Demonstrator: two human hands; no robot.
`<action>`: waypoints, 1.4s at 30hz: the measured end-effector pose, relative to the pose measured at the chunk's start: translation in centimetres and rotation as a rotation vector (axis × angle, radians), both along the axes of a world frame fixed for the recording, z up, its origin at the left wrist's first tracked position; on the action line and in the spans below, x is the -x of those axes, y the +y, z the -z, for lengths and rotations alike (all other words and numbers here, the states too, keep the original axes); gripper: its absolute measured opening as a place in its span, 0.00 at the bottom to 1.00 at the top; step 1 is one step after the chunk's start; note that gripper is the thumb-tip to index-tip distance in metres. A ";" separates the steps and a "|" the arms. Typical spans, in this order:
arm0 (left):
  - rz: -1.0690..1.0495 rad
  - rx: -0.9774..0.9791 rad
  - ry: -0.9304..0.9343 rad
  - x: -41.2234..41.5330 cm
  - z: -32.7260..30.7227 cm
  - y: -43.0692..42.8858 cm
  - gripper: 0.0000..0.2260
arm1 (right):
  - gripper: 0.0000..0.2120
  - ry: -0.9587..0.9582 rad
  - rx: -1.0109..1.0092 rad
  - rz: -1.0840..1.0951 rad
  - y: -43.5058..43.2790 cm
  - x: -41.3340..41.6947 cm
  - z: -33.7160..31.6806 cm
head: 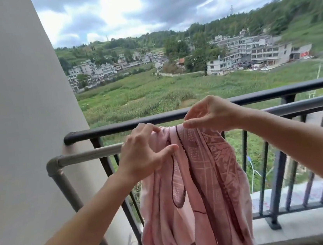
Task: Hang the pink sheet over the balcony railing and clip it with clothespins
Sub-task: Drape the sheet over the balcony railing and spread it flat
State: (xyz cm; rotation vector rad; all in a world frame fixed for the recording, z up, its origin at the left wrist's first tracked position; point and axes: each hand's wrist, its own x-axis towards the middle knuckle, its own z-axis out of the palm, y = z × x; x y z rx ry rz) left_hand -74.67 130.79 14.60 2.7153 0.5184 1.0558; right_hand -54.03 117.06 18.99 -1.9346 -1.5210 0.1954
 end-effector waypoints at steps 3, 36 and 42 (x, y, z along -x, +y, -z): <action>-0.002 -0.092 -0.057 0.0 1.0 0.3 0.12 | 0.14 -0.110 -0.125 0.073 -1.0 1.4 1.6; -0.633 0.037 -0.267 7.0 5.2 1.5 0.23 | 0.16 -0.622 -0.056 0.086 -1.0 4.5 1.8; -0.651 0.294 0.213 16.2 9.6 2.0 0.17 | 0.09 -0.448 -0.204 0.211 -3.0 1.3 0.3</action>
